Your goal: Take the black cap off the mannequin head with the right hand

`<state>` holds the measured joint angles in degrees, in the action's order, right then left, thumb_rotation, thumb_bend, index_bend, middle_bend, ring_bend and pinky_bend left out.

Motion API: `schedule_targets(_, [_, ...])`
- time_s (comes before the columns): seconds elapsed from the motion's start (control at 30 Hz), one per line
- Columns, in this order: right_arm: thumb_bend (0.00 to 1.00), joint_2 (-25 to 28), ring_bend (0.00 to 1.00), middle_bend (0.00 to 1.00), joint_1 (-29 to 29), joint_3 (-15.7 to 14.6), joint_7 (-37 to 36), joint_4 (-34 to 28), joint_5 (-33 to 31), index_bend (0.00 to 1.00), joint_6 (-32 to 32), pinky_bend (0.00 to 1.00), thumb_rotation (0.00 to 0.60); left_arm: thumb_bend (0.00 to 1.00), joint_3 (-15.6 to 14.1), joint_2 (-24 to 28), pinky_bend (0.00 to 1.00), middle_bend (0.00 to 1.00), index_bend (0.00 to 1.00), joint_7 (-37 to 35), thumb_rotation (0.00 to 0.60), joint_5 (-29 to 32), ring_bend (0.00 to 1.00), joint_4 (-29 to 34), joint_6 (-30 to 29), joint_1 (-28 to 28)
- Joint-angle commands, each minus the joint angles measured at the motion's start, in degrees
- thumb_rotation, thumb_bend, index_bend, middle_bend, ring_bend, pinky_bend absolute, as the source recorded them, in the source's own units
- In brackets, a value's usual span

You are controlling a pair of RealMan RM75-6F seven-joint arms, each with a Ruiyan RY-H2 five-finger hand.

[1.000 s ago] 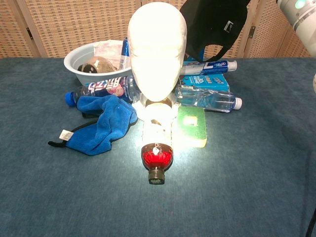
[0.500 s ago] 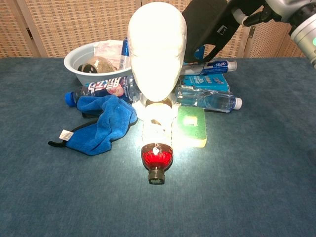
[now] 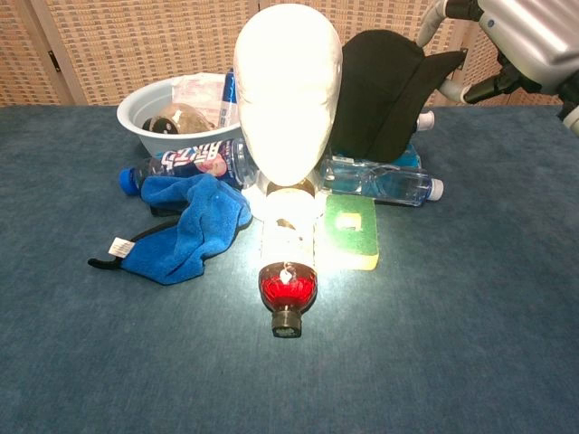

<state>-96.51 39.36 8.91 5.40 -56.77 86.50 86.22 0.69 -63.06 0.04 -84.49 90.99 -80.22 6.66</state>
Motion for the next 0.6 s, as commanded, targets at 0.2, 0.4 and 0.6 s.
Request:
schedule_targets(0.2, [0.00, 4.99, 0.00, 0.05, -3.21, -1.60, 3.86, -10.79, -0.17, 0.03, -2.44, 0.00, 0.600, 0.23, -0.01, 0.29, 0.15, 0.17, 0.29, 0.11, 0.600, -0.57, 0.22, 0.41, -0.24, 0.11])
schedule_targets(0.4, [0.00, 8.84, 0.00, 0.00, -4.59, -1.56, 6.96, -17.53, -0.06, 0.00, -3.15, 0.00, 0.600, 0.23, -0.08, 0.53, 0.15, 0.17, 0.29, 0.23, 0.600, -0.79, 0.22, 0.81, -0.55, -0.01])
schedule_targets(0.6, [0.00, 11.81, 0.00, 0.00, -6.29, -1.21, 8.76, -21.39, -0.43, 0.00, -3.09, 0.00, 0.600, 0.23, -0.07, 0.69, 0.15, 0.17, 0.29, 0.04, 0.600, -0.87, 0.22, 0.91, -0.71, -0.07])
